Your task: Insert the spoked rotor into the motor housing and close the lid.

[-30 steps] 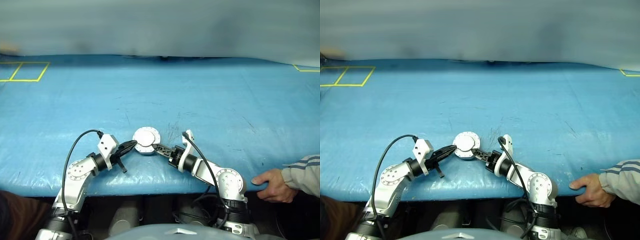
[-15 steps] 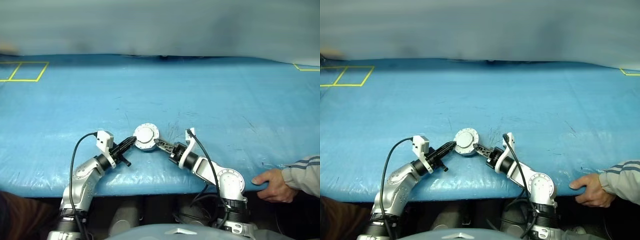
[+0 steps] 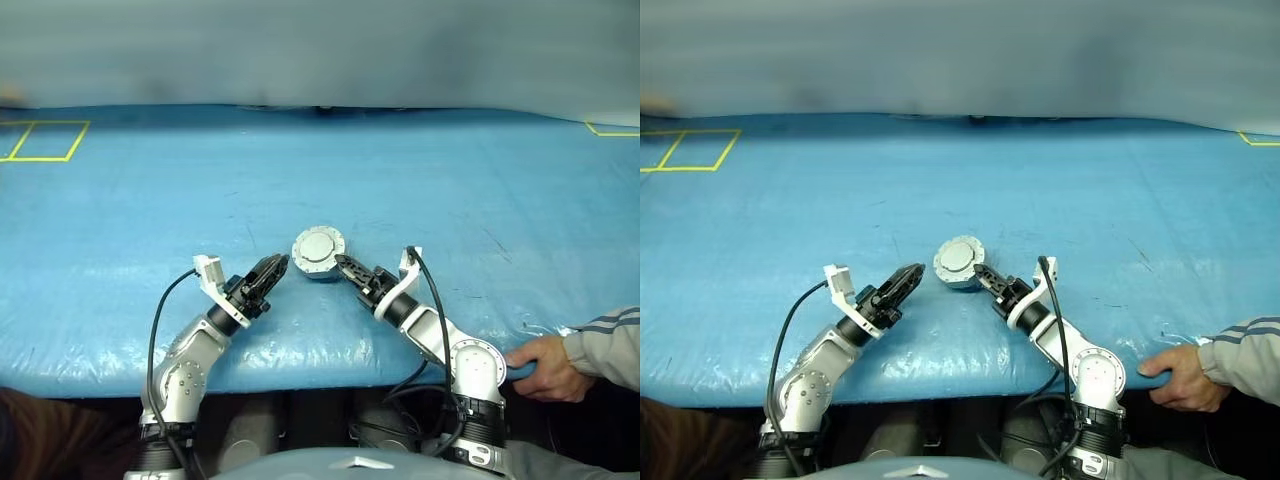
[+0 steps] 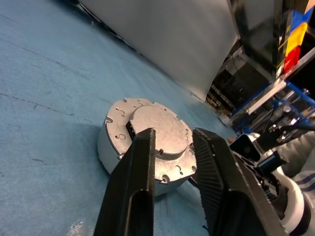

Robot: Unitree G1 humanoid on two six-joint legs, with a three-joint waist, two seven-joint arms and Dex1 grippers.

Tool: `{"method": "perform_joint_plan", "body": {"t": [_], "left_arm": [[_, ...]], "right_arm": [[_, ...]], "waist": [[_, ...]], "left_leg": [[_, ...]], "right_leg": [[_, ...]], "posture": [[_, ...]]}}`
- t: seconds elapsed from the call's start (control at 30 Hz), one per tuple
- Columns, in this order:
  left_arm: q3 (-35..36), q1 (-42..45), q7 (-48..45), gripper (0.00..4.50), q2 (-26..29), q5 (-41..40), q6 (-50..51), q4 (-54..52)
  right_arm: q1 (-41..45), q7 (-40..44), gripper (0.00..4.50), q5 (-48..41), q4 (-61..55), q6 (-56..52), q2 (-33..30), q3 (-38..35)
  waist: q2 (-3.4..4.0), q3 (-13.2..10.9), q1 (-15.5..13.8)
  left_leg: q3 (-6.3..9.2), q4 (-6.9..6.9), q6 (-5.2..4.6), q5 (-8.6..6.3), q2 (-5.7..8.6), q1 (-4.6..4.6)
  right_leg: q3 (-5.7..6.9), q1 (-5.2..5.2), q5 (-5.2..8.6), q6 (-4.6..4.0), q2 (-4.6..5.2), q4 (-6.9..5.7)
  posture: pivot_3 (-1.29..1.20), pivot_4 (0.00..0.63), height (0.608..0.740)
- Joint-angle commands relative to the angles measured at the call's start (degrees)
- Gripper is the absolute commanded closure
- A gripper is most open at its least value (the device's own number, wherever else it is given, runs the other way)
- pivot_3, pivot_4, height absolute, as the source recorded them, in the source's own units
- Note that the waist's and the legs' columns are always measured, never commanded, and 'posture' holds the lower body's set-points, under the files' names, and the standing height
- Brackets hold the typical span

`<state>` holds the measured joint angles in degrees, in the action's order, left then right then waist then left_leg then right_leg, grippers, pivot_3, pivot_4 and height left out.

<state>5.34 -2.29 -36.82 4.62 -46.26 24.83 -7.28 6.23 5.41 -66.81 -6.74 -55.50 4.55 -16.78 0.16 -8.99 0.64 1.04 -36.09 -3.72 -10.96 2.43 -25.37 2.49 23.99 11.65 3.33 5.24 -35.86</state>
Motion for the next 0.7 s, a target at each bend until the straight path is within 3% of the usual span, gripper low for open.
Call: {"method": "perform_joint_plan", "body": {"t": [0.03, 0.2, 0.53, 0.7], "left_arm": [[1.2, -0.3, 1.2, 1.57, -1.7, -5.0, 2.4, -3.3], [1.9, -0.6, 3.2, 0.03, -3.6, -8.8, 4.7, -3.7], [4.5, 0.9, 7.6, 0.03, -6.5, -22.5, 12.4, -3.8], [5.0, 2.6, 8.8, 0.03, -7.0, -24.3, 13.2, -2.7]], "right_arm": [[3.5, -0.2, 3.34, -8.2, -4.5, 2.0, 3.9, -0.1], [5.1, -3.0, 3.34, -13.4, -6.4, 3.7, 3.4, 1.4], [4.0, -4.9, 3.34, -17.2, -6.3, 4.5, 2.1, 5.7], [2.8, -5.1, 3.34, -17.9, -6.9, 4.7, 1.7, 7.6]], "waist": [[-0.02, -0.1, 0.0], [-0.06, -0.2, 0.0], [-0.07, -0.2, 0.0], [-0.07, -0.2, 0.0]], "left_leg": [[0.00, -0.04, 0.00, 0.00, 0.00, 0.00], [0.00, -0.10, -0.01, 0.01, -0.01, 0.01], [0.01, -0.13, -0.04, 0.00, -0.01, 0.01], [0.03, -0.26, -0.03, 0.00, -0.02, 0.02]], "right_leg": [[0.00, -0.01, 0.00, 0.01, -0.05, 0.00], [0.00, -0.06, 0.00, 0.02, -0.10, 0.00], [-0.06, -0.12, -0.03, 0.01, -0.21, -0.01], [-0.08, -0.18, -0.06, -0.02, -0.26, -0.03]], "posture": [[0.00, 0.150, 0.740], [0.00, 0.150, 0.740], [0.00, 0.150, 0.740], [0.00, 0.150, 0.740]]}}
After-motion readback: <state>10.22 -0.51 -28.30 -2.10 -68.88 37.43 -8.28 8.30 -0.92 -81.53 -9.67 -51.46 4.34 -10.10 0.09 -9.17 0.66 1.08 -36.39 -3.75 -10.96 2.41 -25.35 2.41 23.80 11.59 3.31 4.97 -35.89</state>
